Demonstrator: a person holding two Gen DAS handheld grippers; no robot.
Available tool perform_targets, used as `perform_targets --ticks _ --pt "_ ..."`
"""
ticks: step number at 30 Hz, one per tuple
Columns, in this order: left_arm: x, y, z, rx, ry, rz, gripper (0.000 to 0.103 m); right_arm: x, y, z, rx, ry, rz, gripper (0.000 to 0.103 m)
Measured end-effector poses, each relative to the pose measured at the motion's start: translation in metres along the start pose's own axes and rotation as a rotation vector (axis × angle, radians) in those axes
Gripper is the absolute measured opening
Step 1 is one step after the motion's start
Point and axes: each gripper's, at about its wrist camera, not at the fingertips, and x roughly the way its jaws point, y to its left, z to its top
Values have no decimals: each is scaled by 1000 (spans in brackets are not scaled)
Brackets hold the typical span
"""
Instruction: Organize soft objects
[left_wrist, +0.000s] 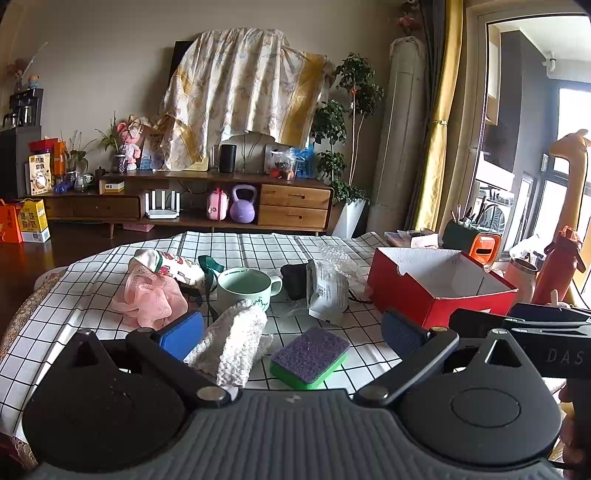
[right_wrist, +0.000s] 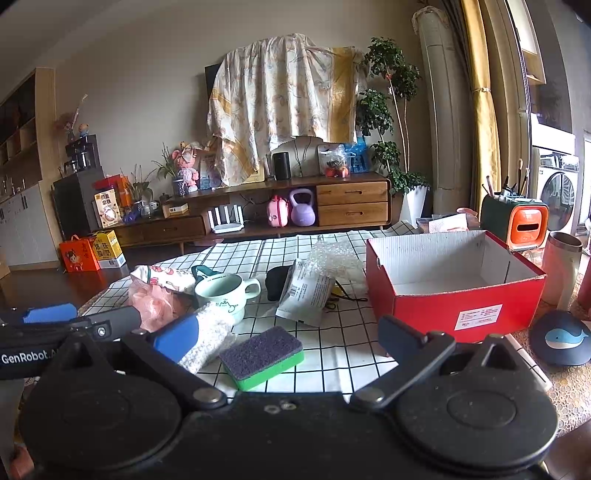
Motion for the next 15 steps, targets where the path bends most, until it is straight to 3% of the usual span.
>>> perform_targets --ticks 15 --pt "2 3 -1 -4 -1 11 103 0 1 0 -4 -1 -2 103"
